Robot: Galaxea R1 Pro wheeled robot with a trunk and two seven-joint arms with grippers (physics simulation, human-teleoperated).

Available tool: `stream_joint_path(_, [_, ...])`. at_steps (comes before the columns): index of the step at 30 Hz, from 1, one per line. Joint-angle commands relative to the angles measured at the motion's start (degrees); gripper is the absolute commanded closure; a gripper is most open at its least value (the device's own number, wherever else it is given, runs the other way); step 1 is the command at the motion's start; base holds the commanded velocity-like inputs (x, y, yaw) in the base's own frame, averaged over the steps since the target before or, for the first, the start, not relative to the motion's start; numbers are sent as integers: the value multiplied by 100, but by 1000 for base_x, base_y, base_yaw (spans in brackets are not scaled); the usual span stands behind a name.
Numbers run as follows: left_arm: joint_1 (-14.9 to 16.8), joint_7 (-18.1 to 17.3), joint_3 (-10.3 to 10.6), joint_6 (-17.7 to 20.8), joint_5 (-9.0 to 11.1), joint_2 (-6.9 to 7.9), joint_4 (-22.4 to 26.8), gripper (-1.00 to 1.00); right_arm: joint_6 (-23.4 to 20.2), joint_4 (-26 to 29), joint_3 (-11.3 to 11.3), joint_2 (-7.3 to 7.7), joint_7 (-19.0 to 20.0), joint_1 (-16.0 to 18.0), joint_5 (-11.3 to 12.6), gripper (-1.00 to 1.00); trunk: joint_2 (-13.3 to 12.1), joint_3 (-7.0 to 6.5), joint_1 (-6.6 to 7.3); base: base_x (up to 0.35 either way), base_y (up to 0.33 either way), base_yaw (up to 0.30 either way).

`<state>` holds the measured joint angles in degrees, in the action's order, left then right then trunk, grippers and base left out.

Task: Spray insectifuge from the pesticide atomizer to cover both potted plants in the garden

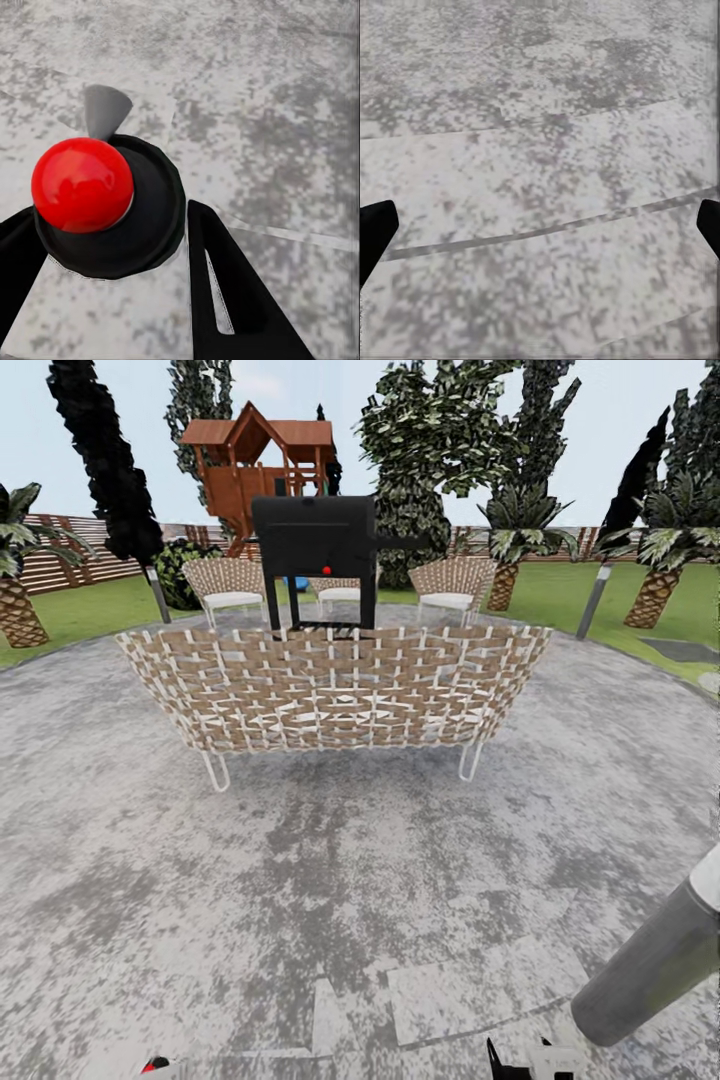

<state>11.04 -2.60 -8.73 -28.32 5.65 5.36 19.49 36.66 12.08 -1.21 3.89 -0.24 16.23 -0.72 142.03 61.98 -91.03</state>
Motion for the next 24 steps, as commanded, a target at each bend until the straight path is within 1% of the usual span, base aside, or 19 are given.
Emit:
stream_joint_path(1, [0, -29, 3, -15, 58, -7, -5, 100, 17, -65, -11, -1, -2, 3, -8, -100, -40, -23, 24, 0, 0, -67])
stream_joint_path(10, [-2, -30, 3, -18, 59, -17, -7, 100, 12, -169, -2, -3, -2, 3, -7, -100, -401, -265, 221, 0, 0, -68])
stream_joint_path(16, [-5, -33, 11, -48, 59, -25, -7, 100, 14, -171, -2, -3, -2, 3, -7, -100, -401, -319, 221, 14, 2, -68])
stream_joint_path(19, [-5, -31, 5, -59, 70, -20, -7, 100, 13, -171, -5, -5, -2, 3, -7, -100, -401, -346, 221, 194, 111, -55])
stream_joint_path(24, [-5, -30, 3, -67, 75, -17, -7, 100, 11, -171, -9, -3, -2, 3, -7, -100, -401, -383, 221, 241, 229, -11])
